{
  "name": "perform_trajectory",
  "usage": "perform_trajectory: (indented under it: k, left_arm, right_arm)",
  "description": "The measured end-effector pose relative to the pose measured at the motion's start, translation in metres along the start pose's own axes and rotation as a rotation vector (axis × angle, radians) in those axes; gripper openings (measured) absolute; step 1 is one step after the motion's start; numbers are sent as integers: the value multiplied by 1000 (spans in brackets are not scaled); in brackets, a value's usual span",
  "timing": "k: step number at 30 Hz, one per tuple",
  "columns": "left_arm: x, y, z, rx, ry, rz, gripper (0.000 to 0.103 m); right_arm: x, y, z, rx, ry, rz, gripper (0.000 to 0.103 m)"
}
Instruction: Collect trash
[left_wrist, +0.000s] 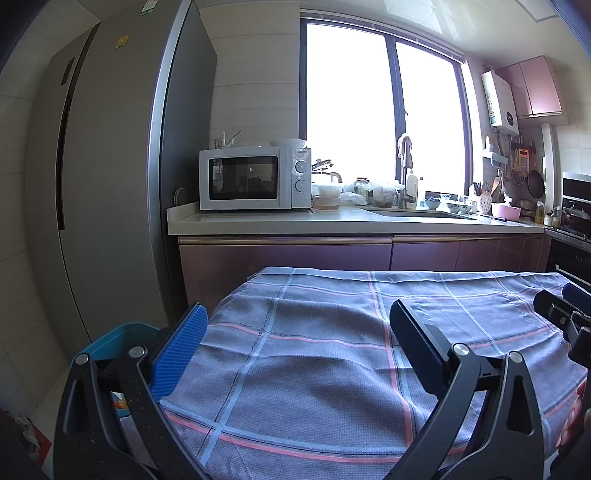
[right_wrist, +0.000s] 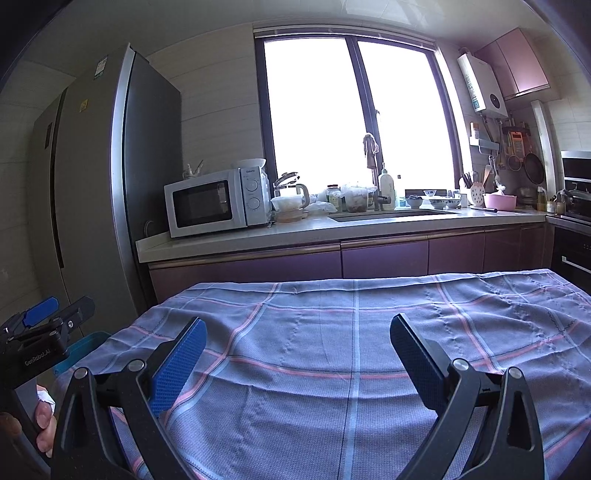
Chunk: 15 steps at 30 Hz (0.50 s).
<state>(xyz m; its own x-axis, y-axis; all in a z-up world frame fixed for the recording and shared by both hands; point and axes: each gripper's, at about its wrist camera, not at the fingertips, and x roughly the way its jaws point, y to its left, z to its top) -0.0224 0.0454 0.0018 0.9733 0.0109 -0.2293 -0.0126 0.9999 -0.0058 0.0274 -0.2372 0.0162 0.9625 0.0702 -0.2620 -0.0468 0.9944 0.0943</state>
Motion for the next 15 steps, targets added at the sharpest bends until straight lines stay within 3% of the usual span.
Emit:
perform_trajectory:
  k: [15]
  left_arm:
    - [1, -1, 0, 1, -1, 6, 97]
  right_arm:
    - [2, 0, 0, 2, 5, -3, 96]
